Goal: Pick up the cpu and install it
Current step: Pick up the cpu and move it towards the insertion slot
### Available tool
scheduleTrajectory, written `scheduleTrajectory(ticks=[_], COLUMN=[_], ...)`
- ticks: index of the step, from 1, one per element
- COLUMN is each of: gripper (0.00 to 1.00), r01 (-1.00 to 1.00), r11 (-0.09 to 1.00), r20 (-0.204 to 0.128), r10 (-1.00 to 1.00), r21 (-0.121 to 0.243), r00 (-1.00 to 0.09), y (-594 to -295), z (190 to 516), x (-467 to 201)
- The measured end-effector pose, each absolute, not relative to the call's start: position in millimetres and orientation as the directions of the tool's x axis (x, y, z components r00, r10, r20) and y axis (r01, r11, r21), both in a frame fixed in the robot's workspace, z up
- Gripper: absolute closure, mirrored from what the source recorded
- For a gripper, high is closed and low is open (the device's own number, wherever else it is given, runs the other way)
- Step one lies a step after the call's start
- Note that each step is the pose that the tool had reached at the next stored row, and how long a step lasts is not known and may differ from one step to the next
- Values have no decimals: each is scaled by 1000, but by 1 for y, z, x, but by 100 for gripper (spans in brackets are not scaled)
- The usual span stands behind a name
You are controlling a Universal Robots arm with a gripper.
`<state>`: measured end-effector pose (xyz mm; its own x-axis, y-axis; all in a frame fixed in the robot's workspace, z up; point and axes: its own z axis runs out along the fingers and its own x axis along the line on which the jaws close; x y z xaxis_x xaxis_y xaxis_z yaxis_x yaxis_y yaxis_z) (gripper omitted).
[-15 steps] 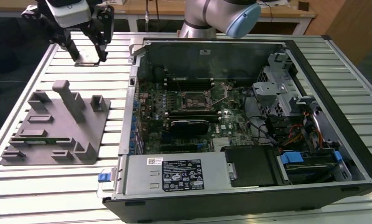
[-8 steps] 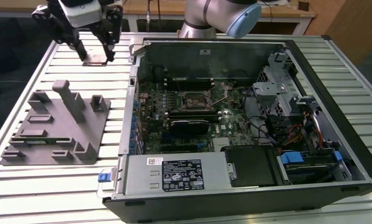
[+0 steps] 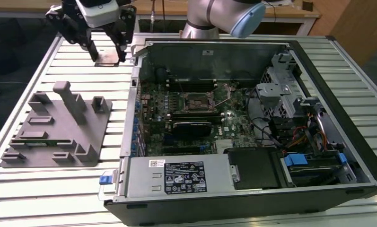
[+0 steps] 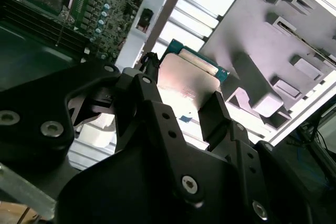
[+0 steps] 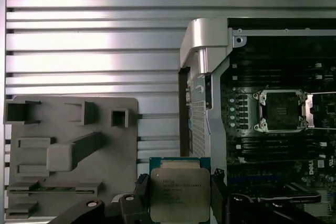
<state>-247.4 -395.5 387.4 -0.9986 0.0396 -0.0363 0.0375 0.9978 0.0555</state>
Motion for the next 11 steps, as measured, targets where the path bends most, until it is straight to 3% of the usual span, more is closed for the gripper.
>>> scheduleTrajectory(ticks=[11], gripper=[45], r01=[37], r11=[998], r20=[-36], r10=[39], r21=[55], r00=[-999], y=[-394], z=[387], x=[-221])
